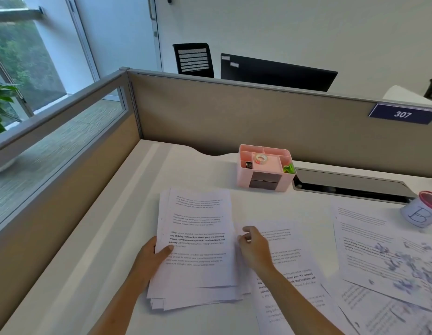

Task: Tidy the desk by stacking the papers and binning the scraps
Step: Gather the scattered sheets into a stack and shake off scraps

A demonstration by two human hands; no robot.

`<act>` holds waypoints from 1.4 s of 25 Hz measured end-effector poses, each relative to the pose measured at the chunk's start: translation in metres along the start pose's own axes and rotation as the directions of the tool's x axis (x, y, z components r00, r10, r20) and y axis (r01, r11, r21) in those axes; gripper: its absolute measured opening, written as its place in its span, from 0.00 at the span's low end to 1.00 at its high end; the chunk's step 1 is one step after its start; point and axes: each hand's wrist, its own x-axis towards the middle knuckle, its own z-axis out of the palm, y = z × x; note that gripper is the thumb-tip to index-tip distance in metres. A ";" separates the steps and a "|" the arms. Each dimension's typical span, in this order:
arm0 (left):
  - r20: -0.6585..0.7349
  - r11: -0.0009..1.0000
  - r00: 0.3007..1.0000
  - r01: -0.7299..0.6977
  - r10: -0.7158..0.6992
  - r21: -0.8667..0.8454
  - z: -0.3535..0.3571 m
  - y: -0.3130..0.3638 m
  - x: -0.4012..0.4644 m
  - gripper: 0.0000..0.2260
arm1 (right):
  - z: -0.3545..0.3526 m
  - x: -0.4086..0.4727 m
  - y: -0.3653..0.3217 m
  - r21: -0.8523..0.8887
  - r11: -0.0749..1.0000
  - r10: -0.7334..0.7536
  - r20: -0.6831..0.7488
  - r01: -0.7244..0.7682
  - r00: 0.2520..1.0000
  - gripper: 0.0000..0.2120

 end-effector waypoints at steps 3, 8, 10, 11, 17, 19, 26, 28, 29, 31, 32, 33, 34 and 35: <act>0.006 1.000 1.000 -0.008 0.008 -0.002 -0.002 -0.001 0.000 0.14 | -0.041 0.007 0.024 -0.222 0.972 0.050 -0.135 -0.080 0.990 0.14; -0.016 1.000 1.000 -0.014 0.014 -0.017 -0.004 -0.005 0.001 0.12 | -0.102 0.011 0.052 -0.549 0.713 0.353 -0.256 -0.436 0.900 0.26; -0.014 0.999 1.000 -0.015 0.015 -0.035 -0.004 -0.006 0.001 0.11 | -0.109 0.014 0.056 -0.576 0.673 0.380 -0.270 -0.465 0.885 0.31; -0.014 0.999 1.000 -0.016 0.015 -0.040 -0.004 -0.006 0.001 0.11 | -0.109 0.016 0.058 -0.582 0.669 0.372 -0.276 -0.462 0.886 0.32; -0.015 0.999 1.000 -0.020 0.020 -0.040 -0.006 -0.009 0.001 0.10 | -0.105 0.023 0.058 -0.498 0.799 0.280 -0.184 -0.335 0.942 0.20; -0.016 0.999 1.000 -0.018 0.017 -0.048 -0.006 -0.009 0.001 0.10 | -0.113 0.025 0.052 -0.441 0.859 0.213 -0.151 -0.259 0.965 0.15; 0.025 0.999 1.000 0.014 -0.012 -0.050 -0.007 -0.008 0.004 0.11 | -0.172 0.044 -0.036 -0.355 0.933 -0.207 -0.409 0.054 0.889 0.05; 0.046 0.998 0.999 0.030 -0.027 -0.058 -0.009 -0.008 0.005 0.12 | -0.175 0.044 -0.060 -0.214 0.964 -0.239 -0.444 0.157 0.864 0.04; 0.060 0.997 0.998 0.037 -0.033 -0.063 -0.010 -0.008 0.006 0.12 | -0.170 0.043 -0.068 -0.147 0.968 -0.246 -0.437 0.201 0.865 0.04; 0.082 0.997 0.996 0.050 -0.045 -0.063 -0.011 -0.007 0.006 0.12 | -0.148 0.040 -0.075 -0.039 0.970 -0.236 -0.398 0.241 0.887 0.04; 0.089 0.996 0.995 0.056 -0.050 -0.066 -0.012 -0.006 0.005 0.12 | -0.132 0.040 -0.074 0.006 0.972 -0.217 -0.370 0.236 0.903 0.03; 0.092 0.995 0.994 0.065 -0.058 -0.077 -0.011 -0.005 0.004 0.12 | -0.114 0.038 -0.071 0.036 0.975 -0.193 -0.338 0.218 0.921 0.05; 0.095 0.993 0.993 0.076 -0.067 -0.092 -0.011 -0.004 0.004 0.11 | -0.095 0.037 -0.066 0.045 0.980 -0.169 -0.303 0.192 0.938 0.06; 0.106 0.991 0.992 0.084 -0.073 -0.101 -0.011 -0.003 0.004 0.11 | -0.075 0.037 -0.061 0.043 0.986 -0.144 -0.263 0.161 0.954 0.06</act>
